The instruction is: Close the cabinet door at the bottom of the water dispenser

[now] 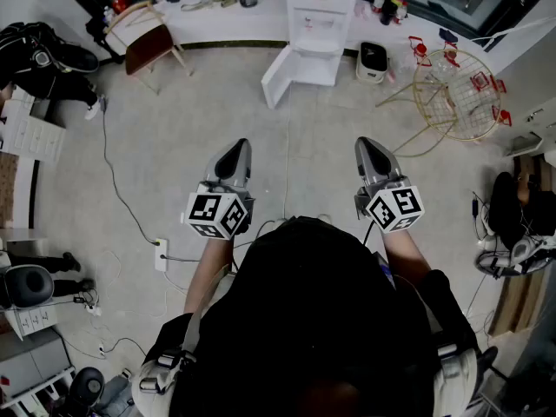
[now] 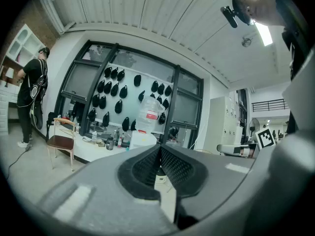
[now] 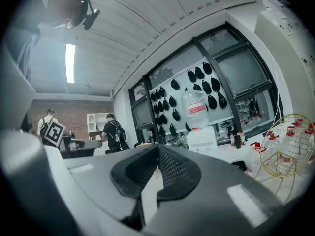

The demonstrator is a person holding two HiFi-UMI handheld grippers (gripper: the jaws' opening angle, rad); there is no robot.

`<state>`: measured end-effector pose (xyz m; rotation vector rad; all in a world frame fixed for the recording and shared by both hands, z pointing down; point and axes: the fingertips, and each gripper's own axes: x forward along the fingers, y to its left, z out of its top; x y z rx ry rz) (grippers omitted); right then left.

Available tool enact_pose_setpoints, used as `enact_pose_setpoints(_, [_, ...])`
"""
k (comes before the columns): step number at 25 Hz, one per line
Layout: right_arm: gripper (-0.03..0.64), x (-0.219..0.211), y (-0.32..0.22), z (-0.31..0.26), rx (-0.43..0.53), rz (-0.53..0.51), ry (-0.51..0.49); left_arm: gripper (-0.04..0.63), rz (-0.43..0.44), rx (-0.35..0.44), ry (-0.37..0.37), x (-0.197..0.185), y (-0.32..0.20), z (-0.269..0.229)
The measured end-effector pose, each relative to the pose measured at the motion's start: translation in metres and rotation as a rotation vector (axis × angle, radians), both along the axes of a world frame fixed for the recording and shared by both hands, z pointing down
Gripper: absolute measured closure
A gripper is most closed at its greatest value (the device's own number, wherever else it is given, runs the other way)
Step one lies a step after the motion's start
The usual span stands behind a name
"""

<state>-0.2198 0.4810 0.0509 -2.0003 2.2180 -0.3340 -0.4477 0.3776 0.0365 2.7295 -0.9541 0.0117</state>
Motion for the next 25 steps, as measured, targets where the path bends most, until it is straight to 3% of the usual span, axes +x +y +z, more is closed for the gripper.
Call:
enact_pose_setpoints(11, [0.612,0.020,0.003,0.004,-0.003,0.013,0.006,0.586,0.004,-0.006,-0.018,0.016,0.002,0.006])
enact_pose_setpoints(18, [0.612,0.033,0.011,-0.003,0.025,0.003,0.069,0.584,0.050,0.025,0.037,0.039,0.014,-0.009])
enact_pose_setpoints(21, [0.584,0.034,0.016,-0.014,0.076,-0.014,0.104,0.513,0.061,0.033,0.017,0.051,0.016,-0.010])
enact_pose_setpoints(25, [0.436,0.046,0.022,-0.018,0.092,-0.037,0.099,0.399,0.050,0.040,-0.003,0.068,0.020,-0.011])
